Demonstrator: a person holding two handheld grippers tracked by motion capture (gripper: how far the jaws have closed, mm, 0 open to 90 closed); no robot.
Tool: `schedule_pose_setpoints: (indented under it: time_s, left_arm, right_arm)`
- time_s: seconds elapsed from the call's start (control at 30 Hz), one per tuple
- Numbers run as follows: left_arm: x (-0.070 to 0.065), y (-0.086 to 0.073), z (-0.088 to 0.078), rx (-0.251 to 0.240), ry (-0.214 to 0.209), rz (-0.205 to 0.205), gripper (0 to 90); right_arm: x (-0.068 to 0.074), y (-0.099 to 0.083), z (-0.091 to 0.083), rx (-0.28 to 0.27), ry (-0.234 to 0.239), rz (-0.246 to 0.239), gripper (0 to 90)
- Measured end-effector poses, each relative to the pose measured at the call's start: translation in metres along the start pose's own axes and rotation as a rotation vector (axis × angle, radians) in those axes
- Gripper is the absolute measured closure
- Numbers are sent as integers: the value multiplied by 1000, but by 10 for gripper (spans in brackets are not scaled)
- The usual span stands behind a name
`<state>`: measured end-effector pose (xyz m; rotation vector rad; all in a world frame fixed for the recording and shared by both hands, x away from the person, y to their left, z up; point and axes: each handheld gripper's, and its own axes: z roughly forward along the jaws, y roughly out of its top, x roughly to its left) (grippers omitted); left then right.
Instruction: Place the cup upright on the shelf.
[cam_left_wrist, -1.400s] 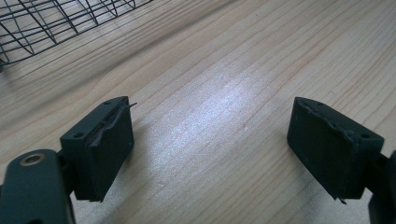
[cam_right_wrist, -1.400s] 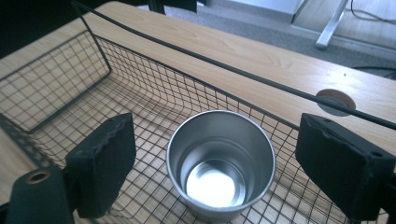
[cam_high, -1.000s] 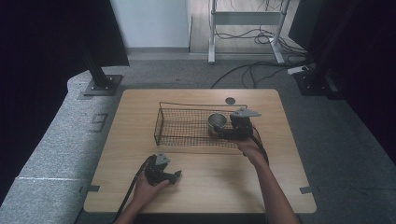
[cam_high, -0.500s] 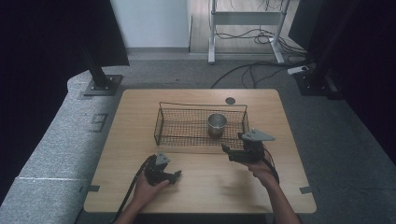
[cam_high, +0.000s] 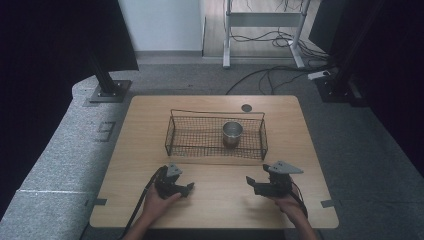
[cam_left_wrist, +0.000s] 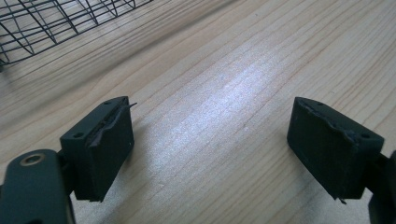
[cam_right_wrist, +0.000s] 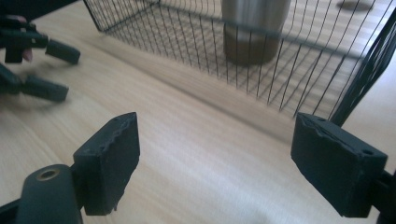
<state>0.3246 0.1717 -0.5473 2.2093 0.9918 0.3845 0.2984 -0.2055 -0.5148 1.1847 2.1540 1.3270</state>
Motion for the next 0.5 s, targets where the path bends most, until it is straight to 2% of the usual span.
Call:
schedule_pose_setpoints:
  time_s: [0.1, 0.27, 0.4, 0.5]
  left_arm:
    - [0, 0, 0, 0, 0, 0, 145]
    - [0, 0, 0, 0, 0, 0, 145]
    - [0, 0, 0, 0, 0, 0, 145]
    - [0, 0, 0, 0, 0, 0, 145]
  right_arm:
    - [-1, -6, 2, 13, 1, 7, 153]
    - [-5, -8, 3, 5, -12, 21, 156]
    - [-4, -11, 4, -2, 5, 13, 155]
    - [-4, -14, 7, 26, -8, -1, 153]
